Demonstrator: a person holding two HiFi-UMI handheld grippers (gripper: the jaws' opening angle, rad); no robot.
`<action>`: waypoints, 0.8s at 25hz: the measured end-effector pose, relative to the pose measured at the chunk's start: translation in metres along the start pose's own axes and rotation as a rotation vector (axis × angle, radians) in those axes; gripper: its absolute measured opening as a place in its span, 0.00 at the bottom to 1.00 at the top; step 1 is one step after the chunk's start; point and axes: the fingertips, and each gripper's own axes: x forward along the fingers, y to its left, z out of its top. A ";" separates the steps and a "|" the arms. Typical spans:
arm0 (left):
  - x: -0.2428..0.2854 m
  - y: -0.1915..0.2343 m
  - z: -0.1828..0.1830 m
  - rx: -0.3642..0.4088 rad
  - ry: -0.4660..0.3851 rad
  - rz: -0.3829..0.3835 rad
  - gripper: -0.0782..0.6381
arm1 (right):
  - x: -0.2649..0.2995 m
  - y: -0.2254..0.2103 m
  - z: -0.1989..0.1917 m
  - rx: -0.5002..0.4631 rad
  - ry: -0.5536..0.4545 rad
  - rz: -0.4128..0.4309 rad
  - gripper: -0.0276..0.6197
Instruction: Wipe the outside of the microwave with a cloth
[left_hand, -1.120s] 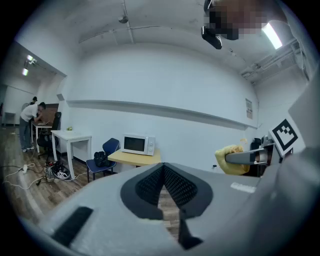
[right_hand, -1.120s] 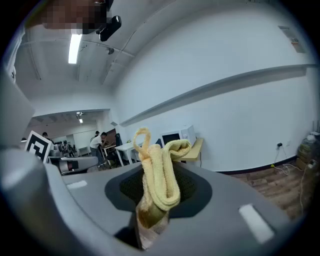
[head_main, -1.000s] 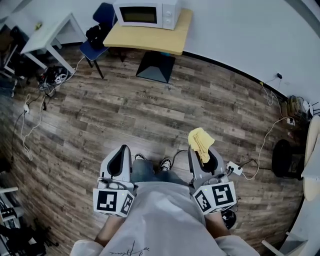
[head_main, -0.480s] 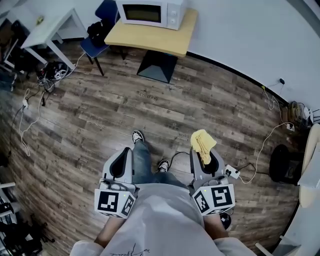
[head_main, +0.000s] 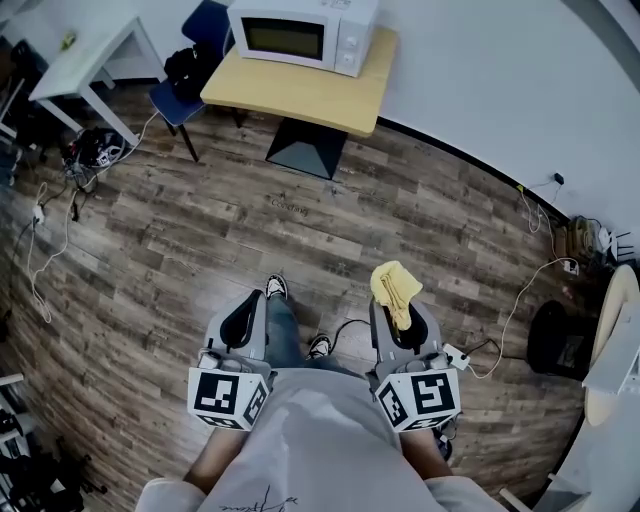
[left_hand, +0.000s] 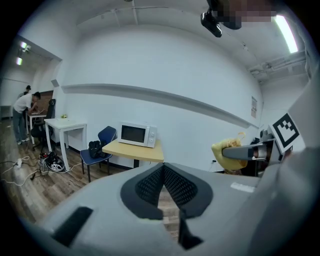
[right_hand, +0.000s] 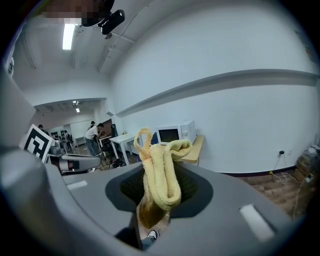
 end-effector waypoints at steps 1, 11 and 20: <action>0.006 0.007 0.004 -0.006 0.002 -0.005 0.10 | 0.011 0.002 0.004 -0.004 0.002 0.006 0.21; 0.068 0.091 0.047 -0.040 0.041 -0.054 0.09 | 0.121 0.042 0.040 -0.001 0.025 0.076 0.21; 0.097 0.178 0.091 -0.050 -0.013 -0.042 0.09 | 0.202 0.077 0.067 0.014 0.045 0.053 0.21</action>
